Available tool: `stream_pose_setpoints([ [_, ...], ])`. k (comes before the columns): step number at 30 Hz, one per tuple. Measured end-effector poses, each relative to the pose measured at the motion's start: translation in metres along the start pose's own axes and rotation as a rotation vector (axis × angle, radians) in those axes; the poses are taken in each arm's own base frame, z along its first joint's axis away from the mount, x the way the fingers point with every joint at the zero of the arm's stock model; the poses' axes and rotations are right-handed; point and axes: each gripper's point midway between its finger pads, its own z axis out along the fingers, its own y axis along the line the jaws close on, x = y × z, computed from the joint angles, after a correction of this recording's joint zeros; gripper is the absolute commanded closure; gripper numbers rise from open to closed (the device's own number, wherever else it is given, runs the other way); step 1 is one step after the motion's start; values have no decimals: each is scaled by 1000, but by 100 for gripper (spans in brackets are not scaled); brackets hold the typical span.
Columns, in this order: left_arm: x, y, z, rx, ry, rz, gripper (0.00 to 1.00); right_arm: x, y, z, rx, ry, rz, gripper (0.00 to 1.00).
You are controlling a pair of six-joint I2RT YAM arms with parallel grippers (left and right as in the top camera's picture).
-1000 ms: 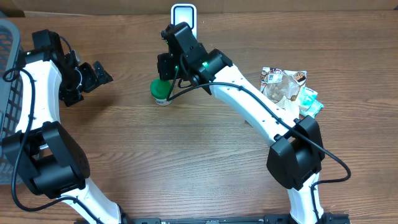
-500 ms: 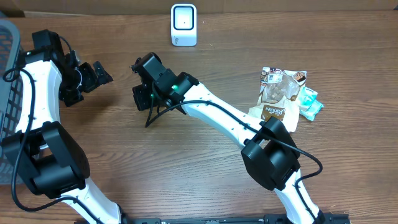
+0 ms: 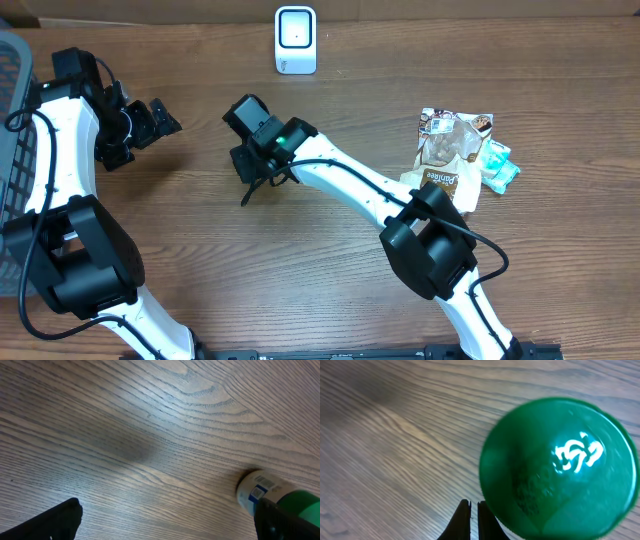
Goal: Scan the item barcode
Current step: 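Hold the jar in front of the white scanner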
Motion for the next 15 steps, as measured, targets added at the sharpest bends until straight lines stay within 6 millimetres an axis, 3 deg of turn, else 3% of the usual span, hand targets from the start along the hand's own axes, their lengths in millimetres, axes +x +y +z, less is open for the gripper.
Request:
stream_pose_setpoints([
  [9, 0, 0, 0, 0, 0, 0, 0, -15, -73, -6, 89, 1, 81, 96],
  [15, 0, 0, 0, 0, 0, 0, 0, -16, -94, -10, 126, 15, 43, 96],
])
